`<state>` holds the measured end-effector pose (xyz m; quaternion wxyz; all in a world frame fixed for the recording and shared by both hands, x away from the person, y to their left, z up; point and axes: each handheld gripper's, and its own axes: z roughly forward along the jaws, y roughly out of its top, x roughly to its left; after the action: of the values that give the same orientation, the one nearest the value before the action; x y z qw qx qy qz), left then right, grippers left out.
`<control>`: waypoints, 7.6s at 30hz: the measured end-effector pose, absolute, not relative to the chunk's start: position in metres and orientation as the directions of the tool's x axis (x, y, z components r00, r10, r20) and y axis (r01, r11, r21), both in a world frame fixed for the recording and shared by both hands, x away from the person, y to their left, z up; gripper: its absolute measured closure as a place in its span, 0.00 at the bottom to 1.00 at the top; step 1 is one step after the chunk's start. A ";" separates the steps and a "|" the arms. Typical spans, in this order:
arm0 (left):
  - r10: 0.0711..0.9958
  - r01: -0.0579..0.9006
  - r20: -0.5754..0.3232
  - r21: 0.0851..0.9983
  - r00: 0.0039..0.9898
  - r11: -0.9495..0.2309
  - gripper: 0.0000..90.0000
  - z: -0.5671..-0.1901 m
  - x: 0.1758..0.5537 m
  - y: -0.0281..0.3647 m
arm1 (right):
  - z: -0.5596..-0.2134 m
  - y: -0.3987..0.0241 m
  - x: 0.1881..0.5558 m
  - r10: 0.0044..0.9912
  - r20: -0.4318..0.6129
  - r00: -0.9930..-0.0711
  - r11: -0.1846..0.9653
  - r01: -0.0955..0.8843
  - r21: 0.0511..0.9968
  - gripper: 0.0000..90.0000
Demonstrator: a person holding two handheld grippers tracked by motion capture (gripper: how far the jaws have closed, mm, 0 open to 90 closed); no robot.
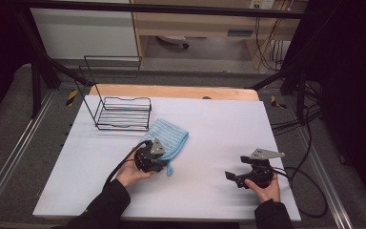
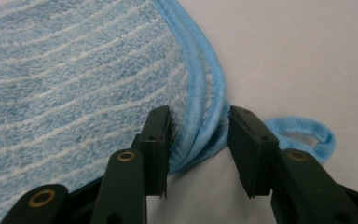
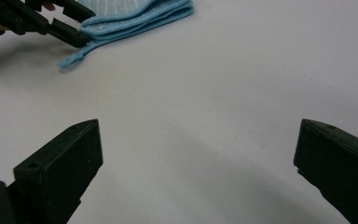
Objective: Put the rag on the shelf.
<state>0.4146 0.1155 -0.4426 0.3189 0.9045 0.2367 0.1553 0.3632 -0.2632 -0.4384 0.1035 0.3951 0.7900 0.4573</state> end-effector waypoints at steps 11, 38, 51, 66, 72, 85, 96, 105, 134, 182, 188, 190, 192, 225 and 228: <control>0.552 0.338 0.135 0.665 0.823 -0.666 0.79 -0.445 0.417 0.114 | -0.438 -0.263 0.363 0.719 0.199 -0.665 0.268 0.530 0.804 0.02; 0.589 0.424 0.028 0.667 0.808 -0.613 0.90 -0.419 0.405 0.150 | -0.439 -0.263 0.364 0.711 0.201 -0.674 0.275 0.529 0.803 0.03; 0.622 0.480 -0.016 0.653 0.783 -0.586 0.89 -0.413 0.363 0.182 | -0.440 -0.261 0.364 0.708 0.206 -0.675 0.278 0.535 0.798 0.03; 0.631 0.516 -0.089 0.667 0.771 -0.537 0.89 -0.420 0.342 0.165 | -0.439 -0.260 0.364 0.707 0.203 -0.677 0.281 0.533 0.798 0.03; 0.633 0.520 -0.107 0.683 0.767 -0.514 0.89 -0.420 0.342 0.150 | -0.439 -0.260 0.364 0.706 0.202 -0.678 0.283 0.532 0.798 0.03; 0.639 0.543 -0.139 0.678 0.757 -0.496 0.85 -0.431 0.343 0.122 | -0.440 -0.260 0.364 0.705 0.201 -0.680 0.286 0.532 0.797 0.03; 0.716 0.543 -0.142 0.755 0.683 -0.369 0.54 -0.403 0.350 0.177 | -0.440 -0.260 0.364 0.706 0.202 -0.679 0.284 0.532 0.797 0.03; 0.805 0.659 -0.147 0.667 0.574 -0.348 0.54 -0.428 0.362 0.218 | -0.441 -0.258 0.364 0.707 0.203 -0.677 0.289 0.538 0.792 0.03; 0.791 0.706 -0.206 0.614 0.576 -0.353 0.94 -0.432 0.341 0.208 | -0.440 -0.258 0.364 0.704 0.204 -0.680 0.290 0.538 0.792 0.03; 0.838 0.649 -0.130 0.699 0.529 -0.301 0.47 -0.432 0.440 0.215 | -0.442 -0.256 0.365 0.704 0.204 -0.681 0.297 0.543 0.786 0.03; 0.827 0.682 -0.173 0.667 0.534 -0.300 0.57 -0.440 0.444 0.215 | -0.442 -0.254 0.365 0.700 0.202 -0.685 0.304 0.542 0.783 0.03; 0.822 0.689 -0.191 0.662 0.537 -0.296 0.58 -0.442 0.445 0.215 | -0.442 -0.254 0.365 0.700 0.206 -0.684 0.302 0.545 0.783 0.03; 0.817 0.689 -0.203 0.665 0.539 -0.289 0.62 -0.443 0.443 0.215 | -0.442 -0.254 0.366 0.701 0.205 -0.683 0.304 0.547 0.780 0.03; 0.808 0.666 -0.182 0.678 0.561 -0.309 0.86 -0.447 0.437 0.206 | -0.422 -0.147 0.406 0.698 0.250 -0.671 0.254 0.558 0.790 0.02; 0.806 0.664 -0.180 0.680 0.564 -0.312 0.86 -0.448 0.436 0.206 | -0.421 -0.116 0.422 0.704 0.219 -0.675 0.289 0.555 0.780 0.04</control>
<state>0.4365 0.2060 -0.4475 0.3674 0.8043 0.4569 0.0969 0.4219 -0.1160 -0.4213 0.0836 0.3942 0.7985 0.4472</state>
